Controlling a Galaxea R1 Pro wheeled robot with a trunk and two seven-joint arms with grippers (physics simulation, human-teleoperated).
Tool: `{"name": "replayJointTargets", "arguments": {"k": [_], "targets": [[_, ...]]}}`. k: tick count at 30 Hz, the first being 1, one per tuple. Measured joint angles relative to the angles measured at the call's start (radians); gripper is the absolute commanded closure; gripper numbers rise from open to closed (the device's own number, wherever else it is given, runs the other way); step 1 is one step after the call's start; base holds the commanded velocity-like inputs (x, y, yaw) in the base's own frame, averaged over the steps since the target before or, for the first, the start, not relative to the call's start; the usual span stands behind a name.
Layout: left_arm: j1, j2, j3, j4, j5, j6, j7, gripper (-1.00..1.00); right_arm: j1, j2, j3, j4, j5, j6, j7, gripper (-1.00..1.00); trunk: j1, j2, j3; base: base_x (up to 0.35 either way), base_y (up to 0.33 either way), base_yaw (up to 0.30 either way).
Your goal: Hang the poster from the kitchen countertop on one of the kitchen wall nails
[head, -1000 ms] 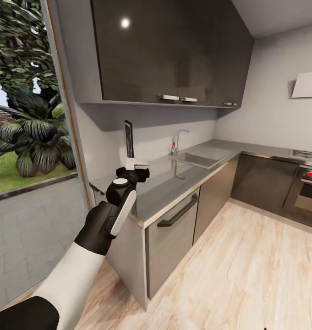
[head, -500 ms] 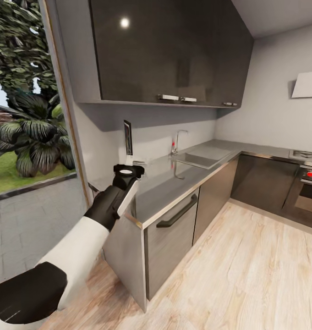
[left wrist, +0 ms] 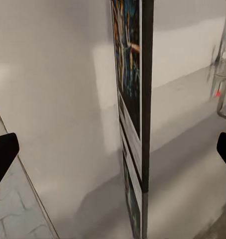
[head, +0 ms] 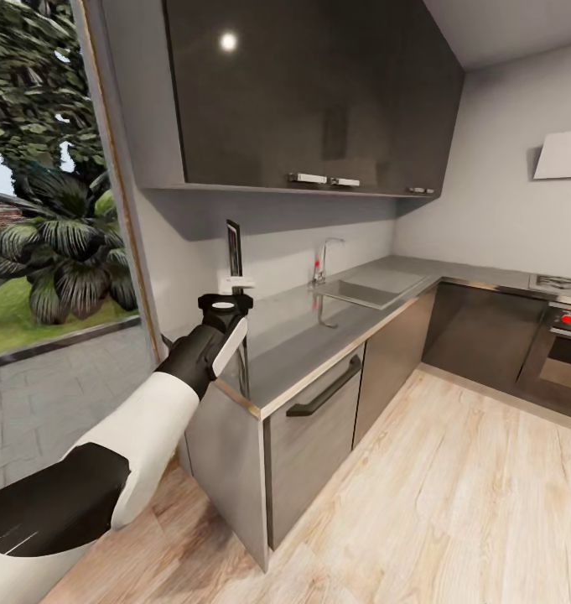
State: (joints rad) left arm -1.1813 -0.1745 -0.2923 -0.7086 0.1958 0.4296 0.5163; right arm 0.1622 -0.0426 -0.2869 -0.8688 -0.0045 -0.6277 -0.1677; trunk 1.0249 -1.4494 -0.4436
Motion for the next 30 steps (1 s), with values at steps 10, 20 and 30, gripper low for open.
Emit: {"name": "replayJointTargets", "arguments": {"k": [10, 20, 30], "targets": [[0.0, 0.0, 0.002, -0.001, 0.001, -0.003, 0.0, -1.0, 0.0, 0.0, -0.002, 0.0, 0.0, 0.0, 0.0, -1.0, 0.0, 0.0, 0.0, 0.205, 0.0, 0.0], [0.0, 0.0, 0.003, 0.003, 0.002, -0.035, 0.0, -1.0, 0.0, 0.0, -0.002, 0.0, 0.0, 0.0, 0.0, -1.0, 0.0, 0.0, 0.0, 0.146, -0.079, 0.0], [0.0, 0.0, 0.003, 0.016, 0.002, -0.038, 0.0, -1.0, 0.0, 0.0, -0.002, 0.001, 0.0, 0.001, 0.0, -1.0, 0.0, 0.0, 0.0, 0.081, -0.027, 0.0]]}}
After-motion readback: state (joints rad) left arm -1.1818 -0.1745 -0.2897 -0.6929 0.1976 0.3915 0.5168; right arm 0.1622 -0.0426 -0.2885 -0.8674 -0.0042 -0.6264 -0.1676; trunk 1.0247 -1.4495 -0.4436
